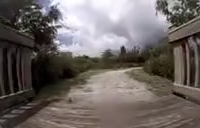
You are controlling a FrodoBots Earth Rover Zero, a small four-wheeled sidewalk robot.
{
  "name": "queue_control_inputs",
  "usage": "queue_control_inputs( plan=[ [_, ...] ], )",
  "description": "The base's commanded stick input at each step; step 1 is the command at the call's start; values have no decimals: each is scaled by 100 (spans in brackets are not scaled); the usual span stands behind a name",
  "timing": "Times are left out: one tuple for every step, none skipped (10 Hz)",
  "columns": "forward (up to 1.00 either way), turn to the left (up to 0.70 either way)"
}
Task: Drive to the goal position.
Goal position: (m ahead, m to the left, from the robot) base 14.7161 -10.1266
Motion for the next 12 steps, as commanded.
queue_control_inputs(
  plan=[
    [85,0],
    [85,0],
    [85,0],
    [85,0],
    [85,0],
    [85,0],
    [85,0],
    [85,0],
    [85,0],
    [85,0],
    [85,0],
    [85,0]
  ],
)
